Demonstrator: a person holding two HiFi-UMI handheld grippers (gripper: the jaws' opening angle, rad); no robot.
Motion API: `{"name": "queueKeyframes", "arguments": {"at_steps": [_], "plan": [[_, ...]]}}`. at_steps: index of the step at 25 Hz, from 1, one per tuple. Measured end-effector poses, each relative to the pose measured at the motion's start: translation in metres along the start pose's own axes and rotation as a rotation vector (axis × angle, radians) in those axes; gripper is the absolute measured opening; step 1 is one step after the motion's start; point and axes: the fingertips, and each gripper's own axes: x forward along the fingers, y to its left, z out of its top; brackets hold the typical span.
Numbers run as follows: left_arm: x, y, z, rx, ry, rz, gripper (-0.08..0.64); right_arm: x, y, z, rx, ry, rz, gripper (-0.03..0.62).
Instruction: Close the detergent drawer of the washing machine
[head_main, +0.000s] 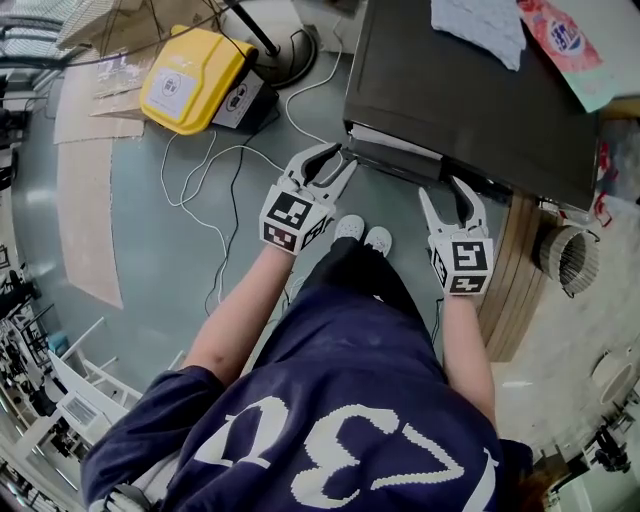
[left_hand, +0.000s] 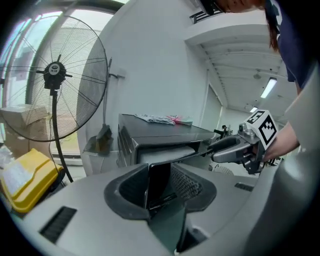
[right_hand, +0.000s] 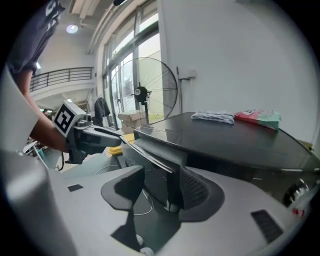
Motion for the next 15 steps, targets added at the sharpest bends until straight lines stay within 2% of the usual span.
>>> {"name": "queueKeyframes", "arguments": {"at_steps": [2,4,6,8,11,15], "plan": [[-0.004,0.003,-0.004,-0.007,0.011,0.051,0.137,-0.006,-0.003,-0.008,0.04,-0.012,-0.045,0.214],[-0.008,0.004,-0.007,-0.002,0.018,0.091,0.104,-0.012,-0.004,-0.012,0.072,-0.021,-0.069,0.144],[-0.011,0.001,-0.009,-0.001,0.021,0.096,0.027,-0.016,-0.006,-0.013,0.108,-0.029,-0.082,0.072],[-0.01,-0.003,-0.01,0.009,0.028,0.086,0.025,-0.018,-0.009,-0.013,0.129,-0.035,-0.088,0.017],[-0.004,-0.003,-0.012,0.019,0.046,0.096,0.02,-0.017,-0.011,-0.012,0.141,-0.034,-0.091,0.017],[-0.002,0.0,-0.011,-0.011,0.033,0.109,0.02,-0.015,-0.011,-0.012,0.146,-0.024,-0.111,0.017]]}}
